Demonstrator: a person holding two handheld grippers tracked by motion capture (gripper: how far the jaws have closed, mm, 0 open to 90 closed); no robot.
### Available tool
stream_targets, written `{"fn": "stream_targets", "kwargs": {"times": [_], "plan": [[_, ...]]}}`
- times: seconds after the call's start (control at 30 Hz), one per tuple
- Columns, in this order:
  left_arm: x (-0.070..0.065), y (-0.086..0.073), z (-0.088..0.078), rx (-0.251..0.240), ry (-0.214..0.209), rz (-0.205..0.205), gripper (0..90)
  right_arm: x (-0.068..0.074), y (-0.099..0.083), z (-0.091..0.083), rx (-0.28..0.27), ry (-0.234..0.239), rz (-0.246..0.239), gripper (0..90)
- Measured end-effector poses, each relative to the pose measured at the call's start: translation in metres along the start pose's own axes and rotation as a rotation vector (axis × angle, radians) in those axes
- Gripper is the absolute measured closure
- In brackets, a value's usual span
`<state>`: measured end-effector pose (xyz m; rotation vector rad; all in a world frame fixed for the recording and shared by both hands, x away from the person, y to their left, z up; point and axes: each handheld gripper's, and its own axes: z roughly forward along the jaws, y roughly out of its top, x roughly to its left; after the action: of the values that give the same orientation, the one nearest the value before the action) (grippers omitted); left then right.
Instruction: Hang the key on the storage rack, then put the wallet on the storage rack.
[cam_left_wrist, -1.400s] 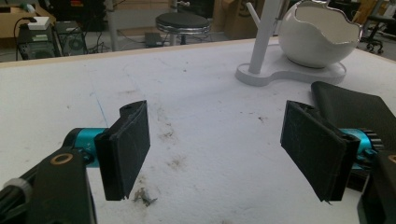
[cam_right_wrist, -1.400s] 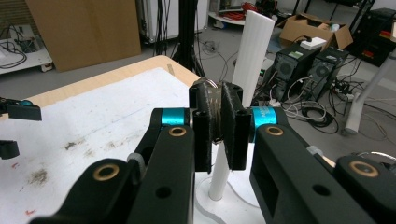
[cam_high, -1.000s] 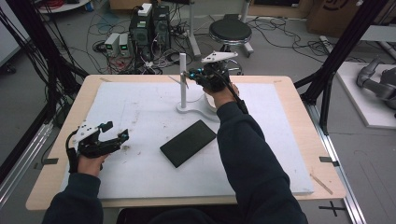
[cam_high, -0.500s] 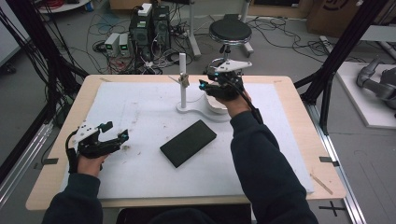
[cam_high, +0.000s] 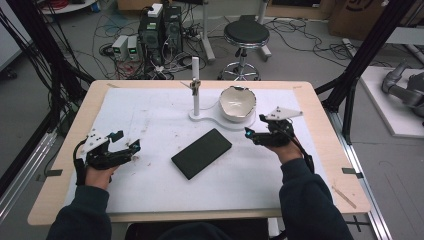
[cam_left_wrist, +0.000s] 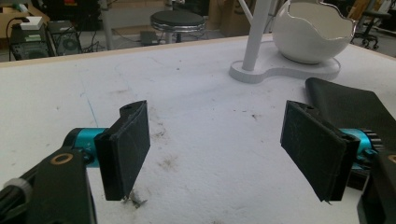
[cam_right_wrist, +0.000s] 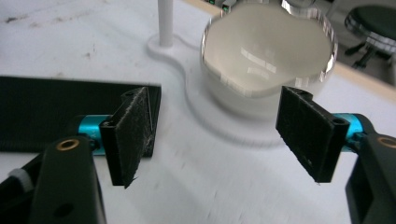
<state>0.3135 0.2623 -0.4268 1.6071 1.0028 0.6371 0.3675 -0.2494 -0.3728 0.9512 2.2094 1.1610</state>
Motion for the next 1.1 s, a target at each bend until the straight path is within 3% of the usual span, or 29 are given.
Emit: {"fn": "stream_targets", "kwargs": {"times": [0.13,0.33,0.67,0.93,1.07,1.1], "plan": [[0.0,0.0,0.001,0.006,-0.003,0.002,24.0,0.001,-0.031,0.005,0.057,-0.011,0.007,24.9],[0.0,0.0,0.0,0.007,0.0,0.006,24.0,0.001,-0.037,0.009,0.051,-0.036,0.018,24.3],[-0.004,0.001,0.004,0.011,-0.023,0.014,24.0,0.01,-0.038,0.008,0.036,-0.032,-0.008,24.2],[-0.011,0.001,0.008,0.025,-0.057,0.013,24.0,0.012,-0.038,0.013,0.031,0.007,0.039,21.7],[-0.017,0.001,0.011,0.043,-0.076,0.031,24.0,0.016,-0.037,0.018,0.032,0.048,0.039,21.7],[-0.024,0.001,0.012,0.047,-0.088,0.033,24.0,0.021,-0.037,0.021,0.036,0.077,0.05,21.7]]}}
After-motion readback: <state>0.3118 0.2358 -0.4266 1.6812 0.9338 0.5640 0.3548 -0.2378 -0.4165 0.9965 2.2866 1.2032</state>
